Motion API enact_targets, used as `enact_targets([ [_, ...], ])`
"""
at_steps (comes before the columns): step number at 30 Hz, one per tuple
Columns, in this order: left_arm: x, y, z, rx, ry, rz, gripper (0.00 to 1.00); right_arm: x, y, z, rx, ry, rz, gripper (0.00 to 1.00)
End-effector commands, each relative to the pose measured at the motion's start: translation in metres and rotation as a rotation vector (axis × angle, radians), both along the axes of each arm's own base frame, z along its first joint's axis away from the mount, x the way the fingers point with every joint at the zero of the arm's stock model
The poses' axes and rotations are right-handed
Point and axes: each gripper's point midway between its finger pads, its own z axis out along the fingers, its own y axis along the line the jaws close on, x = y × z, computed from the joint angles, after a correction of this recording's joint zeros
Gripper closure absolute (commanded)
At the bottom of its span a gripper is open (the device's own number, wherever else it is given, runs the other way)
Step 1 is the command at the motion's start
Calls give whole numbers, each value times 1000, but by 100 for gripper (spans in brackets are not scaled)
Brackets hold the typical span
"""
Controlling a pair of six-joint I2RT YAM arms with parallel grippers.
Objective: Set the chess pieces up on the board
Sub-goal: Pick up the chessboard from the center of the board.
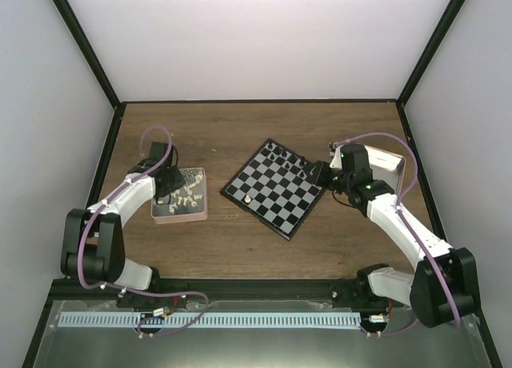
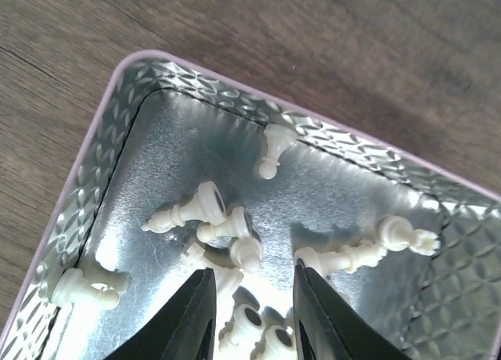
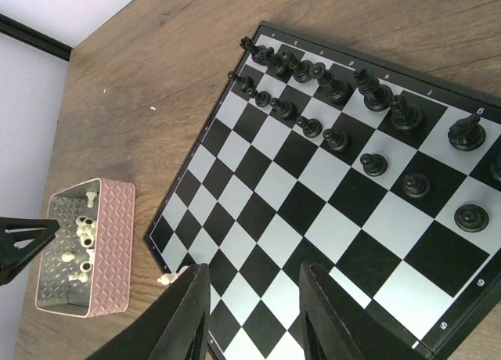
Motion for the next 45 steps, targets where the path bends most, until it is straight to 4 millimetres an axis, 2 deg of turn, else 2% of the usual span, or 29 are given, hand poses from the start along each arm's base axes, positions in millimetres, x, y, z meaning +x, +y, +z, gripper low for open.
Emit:
enact_targets([
  [1,3,-4,-10,-8,16,-35,72,14,6,22,-1,-74,9,68],
  [3,6,-16,-13,-56,21,-84,75,15,6,21,-2,-73,10,68],
  [6,9,-35,-17,-132,29,-160,71,15,7,19,4,-69,12,68],
  [12,6,-47,-30,-162,72,-214,66,12,7,11,10,-53,16,68],
  [25,12,-47,-38,-129,105,-229,68,12,6,9,4,-47,9,69],
  [28,11,-45,-38,-110,109,-225,74,12,6,8,5,-44,10,69],
  [33,13,-42,-26,-75,84,-219,88,11,7,9,8,-46,12,69],
  [36,14,-43,-10,-57,55,-222,89,11,7,10,11,-48,10,69],
  [42,16,-68,27,-60,-10,-291,89,10,5,12,12,-58,1,69],
  [45,17,-92,46,-90,-44,-352,89,9,4,13,13,-61,0,69],
])
